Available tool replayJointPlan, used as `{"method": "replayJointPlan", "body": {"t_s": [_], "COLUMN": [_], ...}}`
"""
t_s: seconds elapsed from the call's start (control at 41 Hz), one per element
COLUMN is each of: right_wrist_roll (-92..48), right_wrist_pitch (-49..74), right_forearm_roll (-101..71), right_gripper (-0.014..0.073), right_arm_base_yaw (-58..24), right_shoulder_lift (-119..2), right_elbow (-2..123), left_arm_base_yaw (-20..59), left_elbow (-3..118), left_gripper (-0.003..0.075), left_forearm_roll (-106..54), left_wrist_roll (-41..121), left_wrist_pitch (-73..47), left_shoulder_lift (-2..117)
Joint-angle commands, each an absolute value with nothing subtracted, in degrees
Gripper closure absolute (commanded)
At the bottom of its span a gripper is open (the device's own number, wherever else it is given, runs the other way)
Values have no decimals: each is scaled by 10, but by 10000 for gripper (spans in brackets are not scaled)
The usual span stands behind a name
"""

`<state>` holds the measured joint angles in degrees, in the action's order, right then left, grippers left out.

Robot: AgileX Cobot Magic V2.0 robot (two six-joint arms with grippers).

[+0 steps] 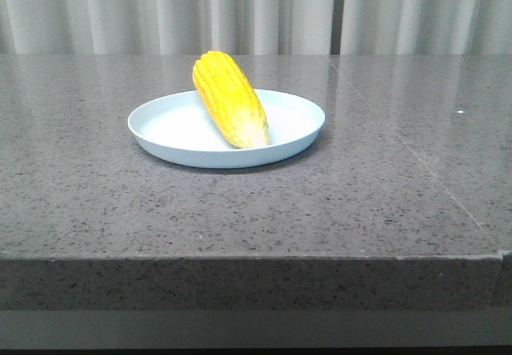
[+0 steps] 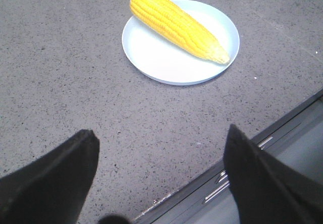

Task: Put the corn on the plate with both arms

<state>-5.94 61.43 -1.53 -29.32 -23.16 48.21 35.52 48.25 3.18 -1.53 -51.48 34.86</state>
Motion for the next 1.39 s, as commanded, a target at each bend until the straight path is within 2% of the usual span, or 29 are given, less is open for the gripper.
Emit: {"method": "replayJointPlan", "body": {"t_s": [0.0,0.098,0.146,0.268,0.463,0.512,1.122,1.366], "right_wrist_roll": [-56,-56,-56,-56,-56,-56,-56,-56], "right_wrist_pitch": [577,577,577,577,577,578,578,578], "right_forearm_roll": [-8,-8,-8,-8,-8,-8,-8,-8], "right_gripper": [280,433,507,651,661,661,661,661], "right_arm_base_yaw": [-292,-292,-292,-292,-292,-292,-292,-292], "right_shoulder_lift": [-236,-236,-236,-236,-236,-236,-236,-236], "right_elbow": [494,494,494,494,494,494,494,494], "left_arm_base_yaw": [358,358,358,358,358,358,360,252], "left_elbow": [496,496,496,496,496,496,488,400], "left_gripper": [209,216,247,408,699,739,741,741], "left_forearm_roll": [32,32,32,32,32,32,30,48], "left_wrist_roll": [-22,-22,-22,-22,-22,-22,-22,-22], "left_wrist_pitch": [-470,-470,-470,-470,-470,-470,-462,-388], "left_shoulder_lift": [350,350,350,350,350,350,341,258]}}
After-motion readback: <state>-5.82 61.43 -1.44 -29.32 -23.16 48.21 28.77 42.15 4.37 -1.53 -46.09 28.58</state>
